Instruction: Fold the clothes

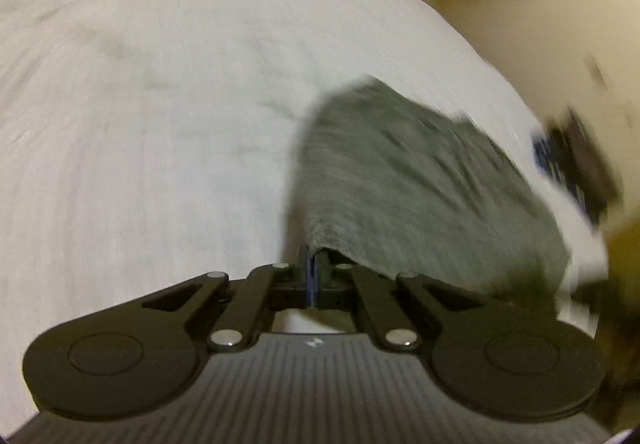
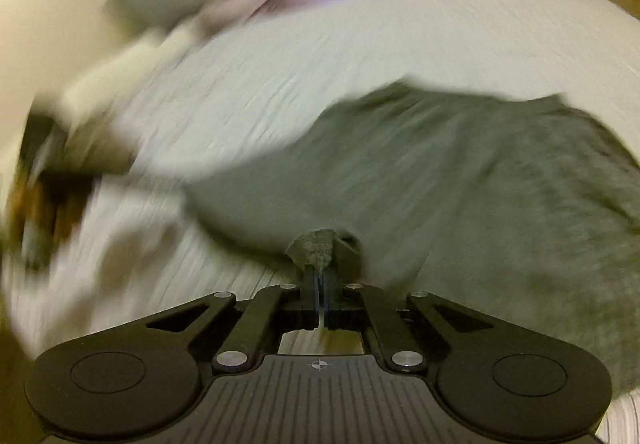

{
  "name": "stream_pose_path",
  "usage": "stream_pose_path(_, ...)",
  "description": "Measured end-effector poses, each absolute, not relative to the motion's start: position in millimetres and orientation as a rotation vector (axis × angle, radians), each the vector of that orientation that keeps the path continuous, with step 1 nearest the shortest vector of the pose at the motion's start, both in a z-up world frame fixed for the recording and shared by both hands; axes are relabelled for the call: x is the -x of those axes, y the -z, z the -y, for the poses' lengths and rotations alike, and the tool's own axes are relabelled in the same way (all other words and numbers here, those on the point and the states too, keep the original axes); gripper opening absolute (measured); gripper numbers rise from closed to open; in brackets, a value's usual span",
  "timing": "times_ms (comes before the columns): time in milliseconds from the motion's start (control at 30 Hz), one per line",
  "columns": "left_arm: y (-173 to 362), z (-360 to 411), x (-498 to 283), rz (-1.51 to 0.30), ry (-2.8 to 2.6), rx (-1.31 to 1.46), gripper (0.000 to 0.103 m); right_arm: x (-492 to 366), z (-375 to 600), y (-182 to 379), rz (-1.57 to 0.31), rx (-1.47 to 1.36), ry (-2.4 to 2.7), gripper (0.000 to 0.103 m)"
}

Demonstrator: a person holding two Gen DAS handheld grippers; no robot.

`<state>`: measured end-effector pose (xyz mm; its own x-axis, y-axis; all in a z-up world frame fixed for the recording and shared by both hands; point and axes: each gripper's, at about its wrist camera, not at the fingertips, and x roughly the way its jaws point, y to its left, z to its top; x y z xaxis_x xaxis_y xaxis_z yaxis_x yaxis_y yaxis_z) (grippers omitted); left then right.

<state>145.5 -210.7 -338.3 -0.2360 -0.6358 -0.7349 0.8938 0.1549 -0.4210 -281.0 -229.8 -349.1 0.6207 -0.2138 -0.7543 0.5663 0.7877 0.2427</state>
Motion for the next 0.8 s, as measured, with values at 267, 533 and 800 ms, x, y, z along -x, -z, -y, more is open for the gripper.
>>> stream_pose_path(267,348,175,-183,-1.219,1.24,-0.222,0.021,288,202,364,-0.917,-0.546,0.541,0.072)
stream_pose_path(533,380,207,-140,-1.323,1.322,-0.086,0.038,325,247,389,-0.502,-1.303,0.861,0.051)
stream_pose_path(800,354,201,-140,-1.172,1.338,-0.174,0.004,289,241,390,-0.668,-1.268,0.695,0.019)
